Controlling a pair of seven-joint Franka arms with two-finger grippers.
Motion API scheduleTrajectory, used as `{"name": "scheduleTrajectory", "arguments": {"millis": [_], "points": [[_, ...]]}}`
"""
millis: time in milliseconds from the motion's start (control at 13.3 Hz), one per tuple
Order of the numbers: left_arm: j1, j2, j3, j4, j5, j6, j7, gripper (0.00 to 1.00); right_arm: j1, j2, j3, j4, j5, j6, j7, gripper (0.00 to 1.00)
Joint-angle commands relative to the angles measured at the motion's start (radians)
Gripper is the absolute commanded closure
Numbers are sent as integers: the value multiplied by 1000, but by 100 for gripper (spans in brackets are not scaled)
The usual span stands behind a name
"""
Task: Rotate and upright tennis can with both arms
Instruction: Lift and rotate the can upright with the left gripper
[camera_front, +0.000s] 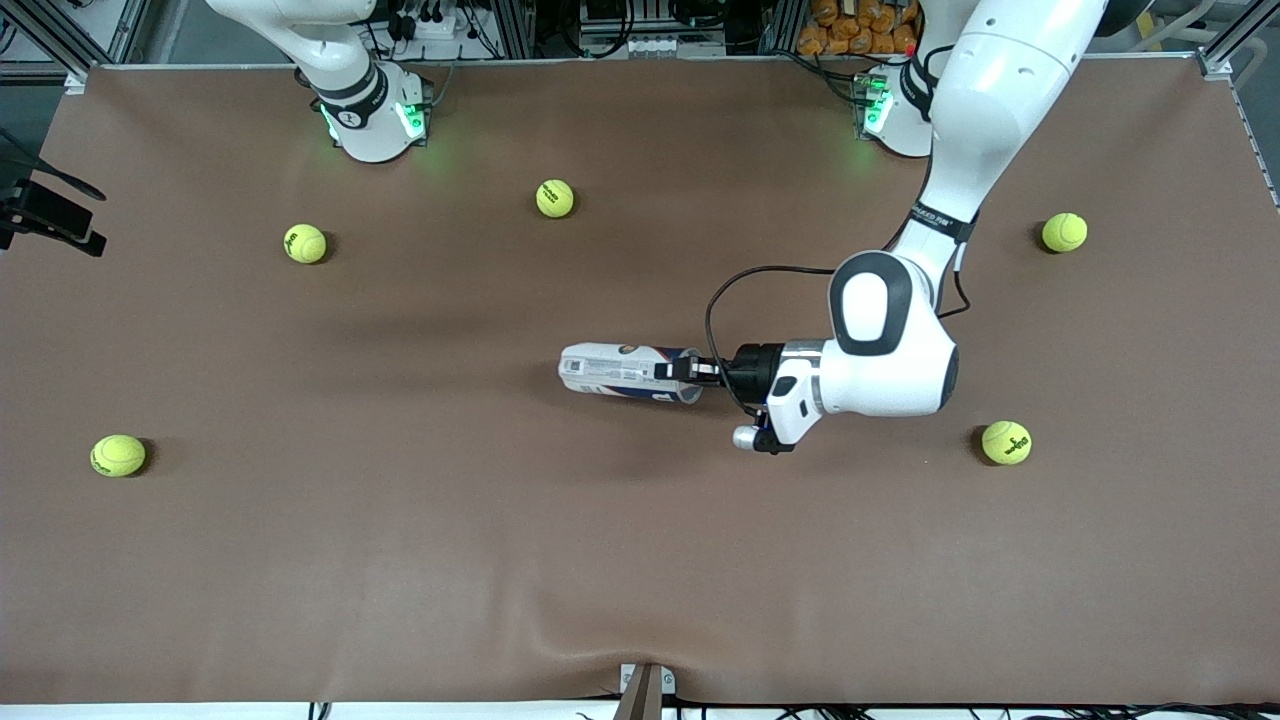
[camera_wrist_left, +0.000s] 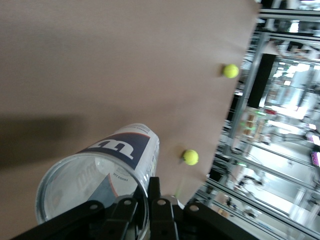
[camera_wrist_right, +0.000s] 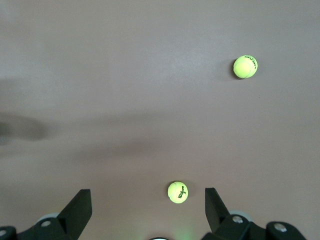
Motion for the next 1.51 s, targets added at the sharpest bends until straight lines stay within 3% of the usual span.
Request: {"name": "scheduleTrajectory", "arguments": {"millis": [0, 527, 978, 1430], "points": [[-31, -17, 2, 73, 183, 14, -234, 100, -11, -2, 12, 12, -9, -7, -12, 0], [-150, -40, -4, 139, 663, 8, -724, 100, -11, -2, 12, 12, -8, -7, -12, 0], [-290, -57, 11, 201, 978, -124, -1022, 100, -11, -2, 12, 12, -8, -7, -12, 0], [-396, -8, 37, 204, 1076, -122, -1146, 100, -11, -2, 12, 12, -8, -7, -12, 0]]}}
